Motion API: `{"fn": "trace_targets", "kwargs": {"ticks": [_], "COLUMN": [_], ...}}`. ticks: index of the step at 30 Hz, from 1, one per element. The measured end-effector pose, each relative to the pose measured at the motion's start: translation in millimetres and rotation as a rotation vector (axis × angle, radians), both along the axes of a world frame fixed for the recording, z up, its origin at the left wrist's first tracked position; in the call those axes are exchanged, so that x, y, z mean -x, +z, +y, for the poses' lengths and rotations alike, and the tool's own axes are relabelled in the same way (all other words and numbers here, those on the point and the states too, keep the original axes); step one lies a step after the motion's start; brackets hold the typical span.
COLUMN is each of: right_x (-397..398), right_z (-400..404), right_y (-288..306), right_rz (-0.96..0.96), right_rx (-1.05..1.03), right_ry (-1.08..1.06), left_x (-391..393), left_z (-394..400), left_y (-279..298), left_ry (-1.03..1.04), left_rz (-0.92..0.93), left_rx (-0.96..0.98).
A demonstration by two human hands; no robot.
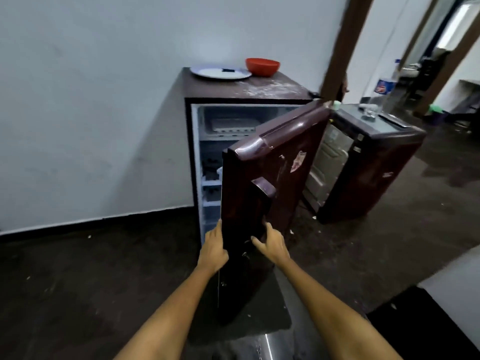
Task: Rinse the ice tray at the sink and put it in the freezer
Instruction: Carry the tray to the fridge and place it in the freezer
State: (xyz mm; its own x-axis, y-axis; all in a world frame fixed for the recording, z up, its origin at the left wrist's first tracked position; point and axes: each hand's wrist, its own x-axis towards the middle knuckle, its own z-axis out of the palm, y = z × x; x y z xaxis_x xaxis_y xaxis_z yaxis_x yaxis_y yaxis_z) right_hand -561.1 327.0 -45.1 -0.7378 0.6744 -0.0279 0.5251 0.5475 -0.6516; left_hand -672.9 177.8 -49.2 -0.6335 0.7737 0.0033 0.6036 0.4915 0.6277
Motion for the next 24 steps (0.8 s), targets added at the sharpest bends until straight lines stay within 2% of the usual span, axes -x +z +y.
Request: {"fn": "trace_targets", "kwargs": {"ticks": [4,11,24], "right_x": [73.8,183.8,276.2], "right_z": [-0.9,1.0,52.0], "right_y": [10.6,11.5,2.1], "right_rz": [-0.1,-0.132,-0.157], "right_rx": [-0.022,-0.027,-0.123], "right_ry": [0.063,0.032,0.203], "left_x": [34.6,91.5,162.2], "left_z": [6.3,35.7,96.9], "left_y": [6.1,8.7,-5.6], "left_ry": [0.032,0.17,0.339], "left_rz": [0.093,0.101,0.03], "left_rx": [0.162,0.213,0.283]}}
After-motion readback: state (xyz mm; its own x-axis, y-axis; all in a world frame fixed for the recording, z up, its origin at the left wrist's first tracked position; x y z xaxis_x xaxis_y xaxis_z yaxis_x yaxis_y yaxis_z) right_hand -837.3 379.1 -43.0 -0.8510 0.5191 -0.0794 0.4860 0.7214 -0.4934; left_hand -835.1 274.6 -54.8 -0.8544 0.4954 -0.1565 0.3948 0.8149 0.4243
